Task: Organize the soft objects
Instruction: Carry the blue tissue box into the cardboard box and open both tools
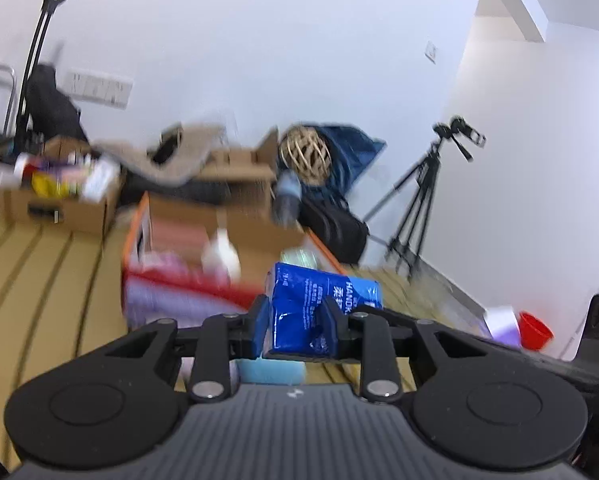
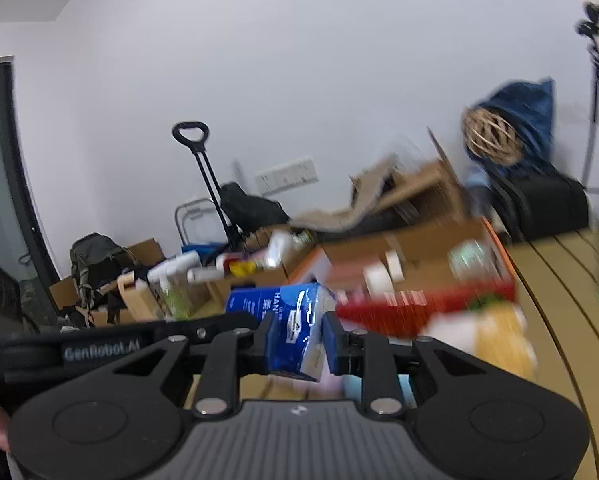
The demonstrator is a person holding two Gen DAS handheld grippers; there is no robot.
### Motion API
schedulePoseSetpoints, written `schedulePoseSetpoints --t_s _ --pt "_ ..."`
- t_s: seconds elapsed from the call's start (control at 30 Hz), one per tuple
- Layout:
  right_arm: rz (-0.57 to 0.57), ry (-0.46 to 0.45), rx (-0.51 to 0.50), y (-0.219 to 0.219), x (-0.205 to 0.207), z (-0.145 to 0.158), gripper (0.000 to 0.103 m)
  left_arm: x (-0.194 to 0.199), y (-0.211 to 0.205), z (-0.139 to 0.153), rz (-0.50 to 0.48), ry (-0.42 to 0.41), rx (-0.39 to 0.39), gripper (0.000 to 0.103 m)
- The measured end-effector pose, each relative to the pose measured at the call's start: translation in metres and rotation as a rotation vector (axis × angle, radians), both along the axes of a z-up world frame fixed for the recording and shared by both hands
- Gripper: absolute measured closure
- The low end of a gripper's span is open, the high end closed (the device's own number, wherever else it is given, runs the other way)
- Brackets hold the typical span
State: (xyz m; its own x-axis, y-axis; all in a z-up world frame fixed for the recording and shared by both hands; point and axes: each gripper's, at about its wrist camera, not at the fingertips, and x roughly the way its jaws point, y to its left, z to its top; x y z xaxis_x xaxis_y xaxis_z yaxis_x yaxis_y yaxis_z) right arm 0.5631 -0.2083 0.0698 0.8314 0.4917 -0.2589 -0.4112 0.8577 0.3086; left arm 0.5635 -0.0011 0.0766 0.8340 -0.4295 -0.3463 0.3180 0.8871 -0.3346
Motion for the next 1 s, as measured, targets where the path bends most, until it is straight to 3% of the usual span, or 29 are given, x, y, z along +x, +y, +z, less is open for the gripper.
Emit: schedulePoseSetpoints --t_s 0.1,0.2,0.33,0.47,0.57,0.6,0.67,0.83,1.0 --pt "0.025 0.009 0.037 0.011 0.064 0.018 0.08 0.058 0.013 0.018 0.017 0.006 0.016 0.075" --pt "0.065 0.094 0.128 0.018 0.142 0.017 0.081 0.118 0.024 0.017 0.06 0.034 0.042 0.075" --pt "0.071 0.208 0.2 0.029 0.227 -0.012 0.081 0.19 0.033 -0.013 0.091 0.113 0.083 0.075" --pt "0.034 0.313 0.132 0.043 0.288 -0.045 0.081 0.251 0.033 -0.05 0.091 0.231 0.117 0.076" --pt "-0.022 0.302 -0.049 0.06 0.304 -0.057 0.086 0.278 0.025 -0.076 0.065 0.304 0.16 0.081" --pt "-0.019 0.293 -0.097 0.066 0.305 -0.06 0.092 0.281 0.021 -0.08 0.059 0.309 0.189 0.082" --pt "-0.011 0.281 -0.157 0.072 0.307 -0.063 0.093 0.279 0.018 -0.083 0.075 0.277 0.232 0.082" --pt "0.007 0.278 -0.196 0.078 0.305 -0.059 0.092 0.272 0.029 -0.08 0.097 0.293 0.222 0.082" --pt "0.018 0.247 -0.183 0.067 0.281 -0.029 0.092 0.243 0.039 -0.042 0.111 0.236 0.232 0.082"
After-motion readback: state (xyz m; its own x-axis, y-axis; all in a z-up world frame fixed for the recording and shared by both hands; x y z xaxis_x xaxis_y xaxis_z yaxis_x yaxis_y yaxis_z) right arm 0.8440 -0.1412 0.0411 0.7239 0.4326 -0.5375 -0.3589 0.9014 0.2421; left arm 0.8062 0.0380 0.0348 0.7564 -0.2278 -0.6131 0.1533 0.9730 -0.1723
